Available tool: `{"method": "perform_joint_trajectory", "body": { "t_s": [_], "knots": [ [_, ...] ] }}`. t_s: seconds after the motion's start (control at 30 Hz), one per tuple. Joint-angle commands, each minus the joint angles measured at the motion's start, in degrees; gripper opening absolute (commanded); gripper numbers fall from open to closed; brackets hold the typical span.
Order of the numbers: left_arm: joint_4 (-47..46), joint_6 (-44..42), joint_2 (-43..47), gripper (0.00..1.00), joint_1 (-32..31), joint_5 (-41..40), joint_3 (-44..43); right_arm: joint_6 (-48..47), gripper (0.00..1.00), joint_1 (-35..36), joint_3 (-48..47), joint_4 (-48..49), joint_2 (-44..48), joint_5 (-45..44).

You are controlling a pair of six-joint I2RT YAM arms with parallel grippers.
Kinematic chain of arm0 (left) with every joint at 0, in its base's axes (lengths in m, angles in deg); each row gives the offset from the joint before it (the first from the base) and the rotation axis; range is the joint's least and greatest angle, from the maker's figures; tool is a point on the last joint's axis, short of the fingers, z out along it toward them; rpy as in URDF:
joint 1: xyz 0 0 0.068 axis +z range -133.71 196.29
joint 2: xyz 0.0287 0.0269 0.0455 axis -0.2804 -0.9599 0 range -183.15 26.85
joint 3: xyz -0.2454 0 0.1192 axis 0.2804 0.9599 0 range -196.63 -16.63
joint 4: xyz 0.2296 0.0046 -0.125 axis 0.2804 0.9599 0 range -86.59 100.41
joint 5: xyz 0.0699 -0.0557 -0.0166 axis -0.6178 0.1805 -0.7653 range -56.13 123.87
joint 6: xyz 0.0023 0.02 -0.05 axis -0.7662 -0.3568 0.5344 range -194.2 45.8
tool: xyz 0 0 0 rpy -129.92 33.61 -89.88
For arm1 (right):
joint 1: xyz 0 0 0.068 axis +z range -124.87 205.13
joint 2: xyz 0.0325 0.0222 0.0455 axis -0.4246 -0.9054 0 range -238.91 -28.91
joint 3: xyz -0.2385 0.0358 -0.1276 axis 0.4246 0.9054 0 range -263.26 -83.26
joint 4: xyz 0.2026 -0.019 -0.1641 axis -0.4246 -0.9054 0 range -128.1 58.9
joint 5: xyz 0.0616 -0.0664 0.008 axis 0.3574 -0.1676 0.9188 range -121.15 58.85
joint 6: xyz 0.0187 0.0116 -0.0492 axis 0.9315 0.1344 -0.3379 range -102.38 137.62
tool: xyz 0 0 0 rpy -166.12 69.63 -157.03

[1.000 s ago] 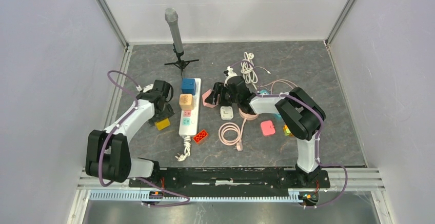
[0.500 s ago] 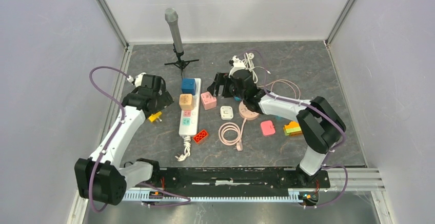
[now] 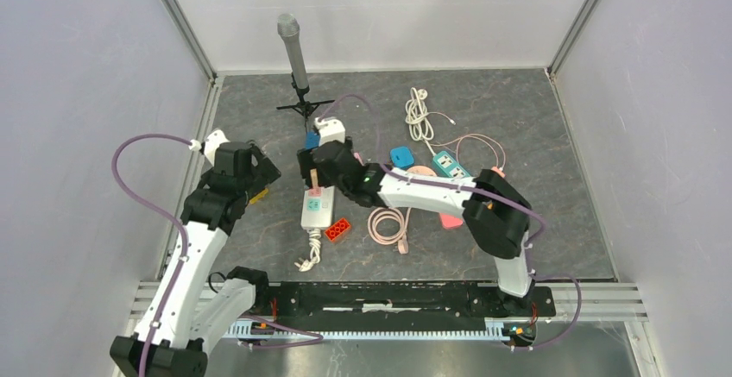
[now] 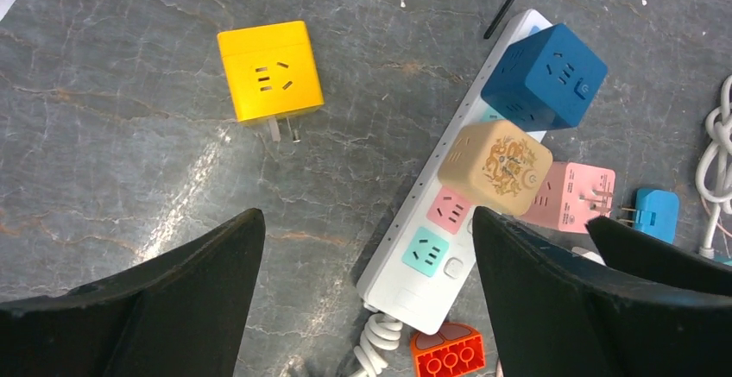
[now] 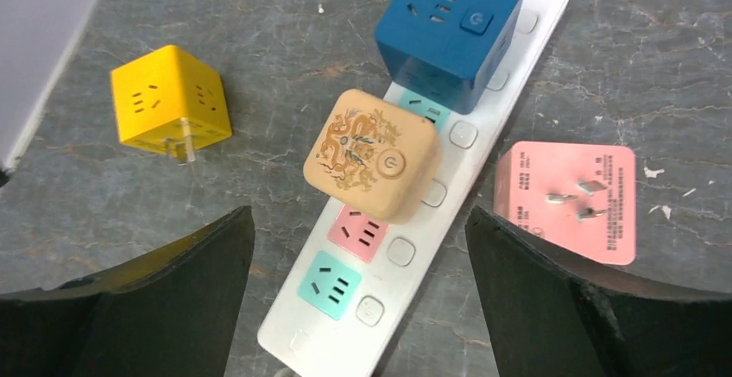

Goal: Pull the plug off the socket

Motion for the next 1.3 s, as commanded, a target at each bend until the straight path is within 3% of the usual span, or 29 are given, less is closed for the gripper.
{"method": "perform_joint_trajectory", "body": {
  "t_s": [0.0, 0.13, 0.33, 0.47, 0.57, 0.67, 0.87, 0.97, 1.07, 1.27],
  "knots": [
    [-1.2, 3.4, 4.0, 0.92, 0.2, -1.3, 3.3, 0.5, 0.96, 2.2, -8.0, -8.2, -6.2, -11.2],
    [-1.2, 5.0, 6.4, 0.85, 0.2, 1.4, 5.7, 2.3, 0.98, 3.4, -12.2, -10.5, -10.7, -16.5],
    [-2.4, 4.6, 9.5, 0.85, 0.2, 5.9, 9.4, -0.8, 0.98, 3.6, -12.7, -3.7, -14.0, -13.9],
    [-6.2, 5.1, 10.4, 0.83, 0.2, 13.8, 14.4, -1.2, 0.97, 3.6, -13.2, -1.5, -15.0, -12.8],
    [-9.9, 6.1, 10.6, 0.73, 0.2, 18.6, 18.9, -1.1, 0.95, 3.6, -13.1, -0.2, -15.3, -12.7],
    [-9.8, 7.4, 11.0, 0.61, 0.2, 17.1, 21.3, -0.8, 0.92, 3.6, -12.9, 0.6, -15.4, -13.2],
    [-15.5, 8.2, 13.4, 0.61, 0.2, 17.5, 26.1, 0.3, 0.84, 3.6, -14.0, 3.0, -16.8, -13.4],
    [-19.7, 8.0, 10.7, 0.63, 0.2, 22.2, 27.7, 1.8, 0.73, 3.6, -16.7, -1.7, -18.2, -15.9],
    [-23.5, 7.5, 7.3, 0.66, 0.2, 25.9, 28.9, 3.1, 0.56, 3.5, -17.4, -5.9, -18.1, -18.2],
    [-33.8, 10.0, 1.0, 0.7, 0.2, 32.0, 32.8, 2.2, 0.52, 3.5, -10.7, -5.4, -13.0, -20.0]
  ]
}}
